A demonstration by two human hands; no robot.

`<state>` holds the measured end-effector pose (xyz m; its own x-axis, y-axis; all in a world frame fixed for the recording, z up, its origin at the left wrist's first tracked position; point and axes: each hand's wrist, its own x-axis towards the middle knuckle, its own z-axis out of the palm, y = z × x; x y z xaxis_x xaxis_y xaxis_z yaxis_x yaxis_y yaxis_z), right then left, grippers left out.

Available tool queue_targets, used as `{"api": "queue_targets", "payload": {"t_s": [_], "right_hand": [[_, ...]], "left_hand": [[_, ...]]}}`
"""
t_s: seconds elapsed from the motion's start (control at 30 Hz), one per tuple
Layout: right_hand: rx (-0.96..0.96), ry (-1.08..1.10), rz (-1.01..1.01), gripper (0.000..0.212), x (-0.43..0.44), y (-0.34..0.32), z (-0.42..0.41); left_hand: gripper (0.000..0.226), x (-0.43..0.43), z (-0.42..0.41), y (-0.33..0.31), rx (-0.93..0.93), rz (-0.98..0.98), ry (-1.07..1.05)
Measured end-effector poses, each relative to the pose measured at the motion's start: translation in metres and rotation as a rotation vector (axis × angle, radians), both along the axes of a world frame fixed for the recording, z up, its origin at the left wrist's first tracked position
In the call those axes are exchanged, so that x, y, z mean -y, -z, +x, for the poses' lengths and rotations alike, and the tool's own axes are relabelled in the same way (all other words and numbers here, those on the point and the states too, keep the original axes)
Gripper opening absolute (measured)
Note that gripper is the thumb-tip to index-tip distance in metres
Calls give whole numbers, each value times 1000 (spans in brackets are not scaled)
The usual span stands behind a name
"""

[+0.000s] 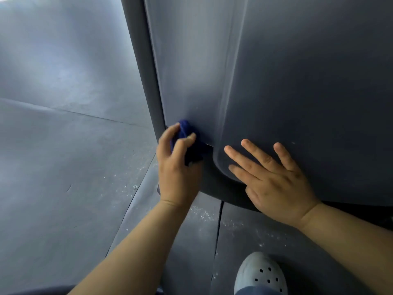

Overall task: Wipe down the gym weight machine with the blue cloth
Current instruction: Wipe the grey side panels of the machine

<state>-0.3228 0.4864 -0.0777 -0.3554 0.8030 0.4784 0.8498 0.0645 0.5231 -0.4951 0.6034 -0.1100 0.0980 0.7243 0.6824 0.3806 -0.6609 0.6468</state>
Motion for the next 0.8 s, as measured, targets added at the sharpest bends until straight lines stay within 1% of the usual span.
{"api": "queue_targets", "payload": {"t_s": [0.07,0.1,0.17,0.23,0.3,0.43,0.53,0.6,0.7,0.77,0.8], "right_hand": [[-22,6,7,40,0,2,-1],[-27,7,6,40,0,2,-2],[-39,1,1,41,0,3,-3],[-53,1,6,40,0,3,-4],[-63,3,22,39,-1,4,-6],[-54,26,39,36,-1,7,-7],[-38,37,17,38,-1,8,-7],[-43,47,5,40,-1,9,-9],[-51,62,-15,40,-1,11,-12],[-61,68,-23,43,-1,11,-14],[-60,73,-28,45,0,11,-15]], "left_hand": [[52,6,-2,29,-95,-84,17],[50,9,-3,43,-142,-140,22],[40,11,-6,64,-237,-273,41],[34,10,-11,69,-281,-356,50],[34,8,-14,55,-250,-322,46],[45,10,-4,8,-135,-32,70],[56,7,1,14,-177,37,86],[54,8,0,34,-228,71,106],[41,12,-4,69,-395,45,128],[36,14,-8,88,-509,-52,141],[36,16,-11,93,-532,-113,153]]}}
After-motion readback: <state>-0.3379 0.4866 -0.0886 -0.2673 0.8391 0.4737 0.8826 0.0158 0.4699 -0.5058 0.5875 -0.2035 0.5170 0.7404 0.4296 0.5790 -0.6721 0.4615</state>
